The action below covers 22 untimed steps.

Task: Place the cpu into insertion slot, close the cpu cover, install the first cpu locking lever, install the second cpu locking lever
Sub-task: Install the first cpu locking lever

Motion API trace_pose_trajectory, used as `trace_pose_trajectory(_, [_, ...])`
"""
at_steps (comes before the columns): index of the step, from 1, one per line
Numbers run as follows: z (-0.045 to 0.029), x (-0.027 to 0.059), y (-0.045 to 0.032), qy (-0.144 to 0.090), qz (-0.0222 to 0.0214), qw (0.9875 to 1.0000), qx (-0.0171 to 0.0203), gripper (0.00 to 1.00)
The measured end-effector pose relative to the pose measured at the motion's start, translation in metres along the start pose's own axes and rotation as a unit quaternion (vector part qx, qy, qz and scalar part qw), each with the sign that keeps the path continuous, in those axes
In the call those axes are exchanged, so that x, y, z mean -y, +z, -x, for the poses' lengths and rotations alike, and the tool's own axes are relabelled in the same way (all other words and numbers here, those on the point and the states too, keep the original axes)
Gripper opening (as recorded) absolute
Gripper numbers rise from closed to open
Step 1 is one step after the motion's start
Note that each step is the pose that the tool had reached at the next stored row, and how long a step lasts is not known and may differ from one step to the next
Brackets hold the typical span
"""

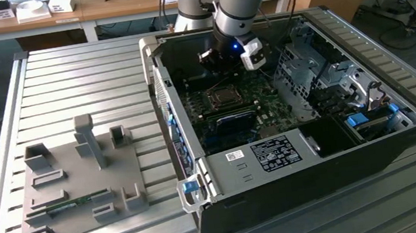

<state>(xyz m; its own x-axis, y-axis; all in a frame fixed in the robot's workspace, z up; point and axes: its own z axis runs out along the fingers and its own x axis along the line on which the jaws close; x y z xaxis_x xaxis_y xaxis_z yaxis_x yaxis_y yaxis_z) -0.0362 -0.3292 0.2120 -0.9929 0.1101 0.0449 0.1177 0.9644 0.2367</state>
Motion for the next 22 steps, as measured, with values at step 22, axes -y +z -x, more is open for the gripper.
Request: trace_pose_trajectory(22, [0.0030,0.0005,0.0032,0.000,-0.0001,1.0000,0.0000,0.11])
